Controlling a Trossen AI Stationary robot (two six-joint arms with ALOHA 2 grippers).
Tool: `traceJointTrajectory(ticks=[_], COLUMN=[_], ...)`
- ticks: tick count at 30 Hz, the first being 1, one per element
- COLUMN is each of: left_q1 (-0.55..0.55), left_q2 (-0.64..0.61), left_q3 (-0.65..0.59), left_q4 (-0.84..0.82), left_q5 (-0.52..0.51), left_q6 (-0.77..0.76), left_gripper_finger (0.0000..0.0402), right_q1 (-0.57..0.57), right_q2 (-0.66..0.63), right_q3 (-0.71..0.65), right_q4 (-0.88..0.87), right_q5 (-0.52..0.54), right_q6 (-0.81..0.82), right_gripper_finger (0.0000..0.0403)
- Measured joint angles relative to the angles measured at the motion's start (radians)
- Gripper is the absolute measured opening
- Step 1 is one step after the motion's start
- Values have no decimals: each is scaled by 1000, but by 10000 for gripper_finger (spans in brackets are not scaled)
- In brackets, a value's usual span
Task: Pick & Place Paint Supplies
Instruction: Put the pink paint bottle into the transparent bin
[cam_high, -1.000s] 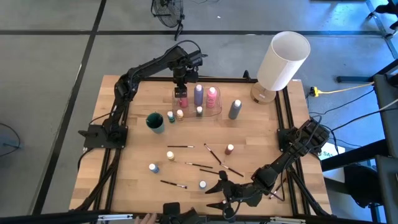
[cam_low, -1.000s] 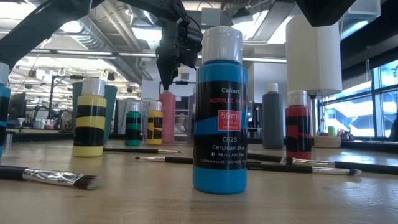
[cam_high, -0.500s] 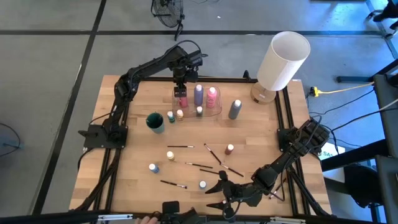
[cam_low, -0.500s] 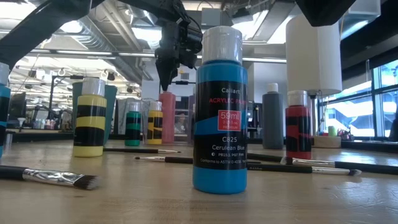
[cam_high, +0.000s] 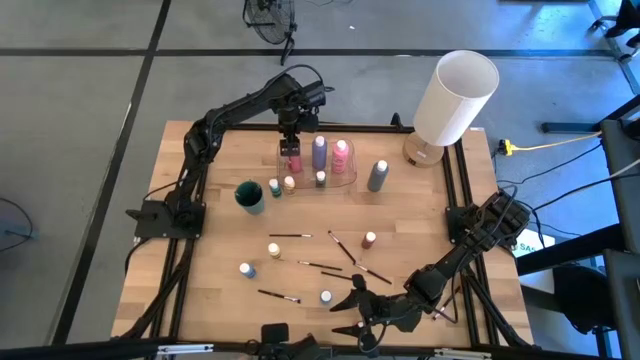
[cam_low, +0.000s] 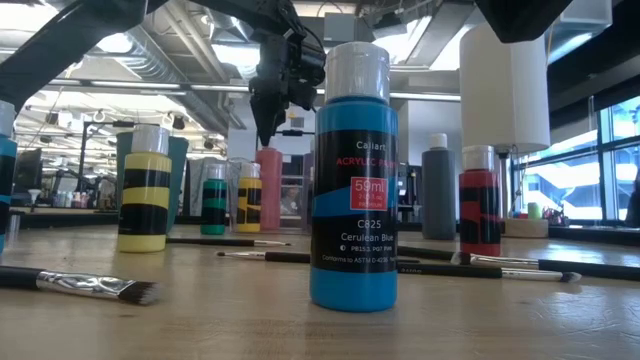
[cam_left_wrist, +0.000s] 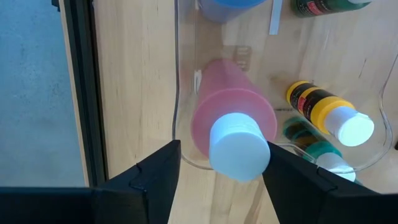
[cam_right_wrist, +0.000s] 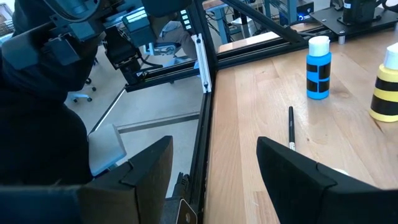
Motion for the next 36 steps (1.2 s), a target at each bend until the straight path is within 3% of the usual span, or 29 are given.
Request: traceJointTrajectory(ticks=[19, 26, 36], left_q1=[0, 0, -19], left_q2=[0, 0, 0], left_q3=[0, 0, 0], left_q4=[0, 0, 0], left_q5=[-4, -52, -51], left_q6=[-15, -17, -12], left_gripper_finger=[275, 302, 306], right_q1=[0, 0, 0], right_q2=[0, 0, 0], right_q3=[0, 0, 0], right_q4=[0, -1, -8], right_q5=[-4, -3, -3], right_q6=[0, 0, 0], right_gripper_finger=[236, 236, 236])
